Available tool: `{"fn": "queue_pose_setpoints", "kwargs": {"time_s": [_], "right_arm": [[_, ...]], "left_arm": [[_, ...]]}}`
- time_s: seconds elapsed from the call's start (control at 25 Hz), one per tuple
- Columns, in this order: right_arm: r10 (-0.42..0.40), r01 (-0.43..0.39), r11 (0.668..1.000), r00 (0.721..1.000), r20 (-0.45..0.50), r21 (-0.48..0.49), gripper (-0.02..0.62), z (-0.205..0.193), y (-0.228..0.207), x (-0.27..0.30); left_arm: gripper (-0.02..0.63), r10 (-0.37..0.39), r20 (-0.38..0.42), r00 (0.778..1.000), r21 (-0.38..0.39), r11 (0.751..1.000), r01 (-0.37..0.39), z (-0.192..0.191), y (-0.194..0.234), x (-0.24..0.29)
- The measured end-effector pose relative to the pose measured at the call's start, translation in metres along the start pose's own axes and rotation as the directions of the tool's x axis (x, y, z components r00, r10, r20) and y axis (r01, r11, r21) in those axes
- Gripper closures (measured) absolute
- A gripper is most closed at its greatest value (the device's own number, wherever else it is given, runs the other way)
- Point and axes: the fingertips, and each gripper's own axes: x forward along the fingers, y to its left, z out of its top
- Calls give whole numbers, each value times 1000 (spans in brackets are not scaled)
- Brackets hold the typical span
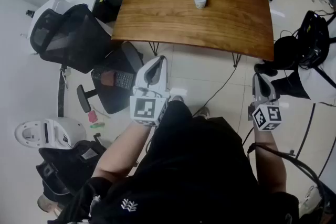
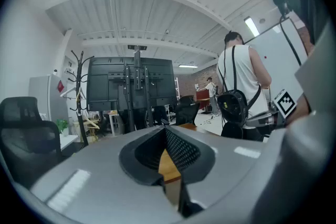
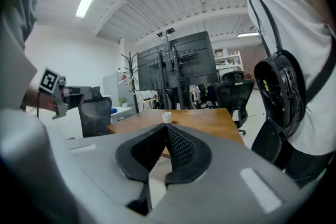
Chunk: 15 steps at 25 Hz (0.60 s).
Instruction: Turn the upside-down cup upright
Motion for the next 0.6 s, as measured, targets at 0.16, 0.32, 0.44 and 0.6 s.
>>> {"fn": "queue_pose_setpoints", "kwargs": {"time_s": [0.16,0.32,0.44,0.6], "right_arm": [[9,-8,998,1000,19,-57,594,19,4,4],[21,-17,996,999,48,-82,594,36,6,31],[-21,25,997,998,55,-75,594,45,-2,50],[-50,55,996,996,70,-70,594,66,-6,80]], "left_arm": [[606,-38,5,999,-48,998,39,-7,-2,6],[606,-40,-20,999,-45,998,39,-18,16,28],[606,-59,-9,998,-39,997,59,-16,29,56],[606,-97,9,995,-51,994,97,-7,54,103]]}}
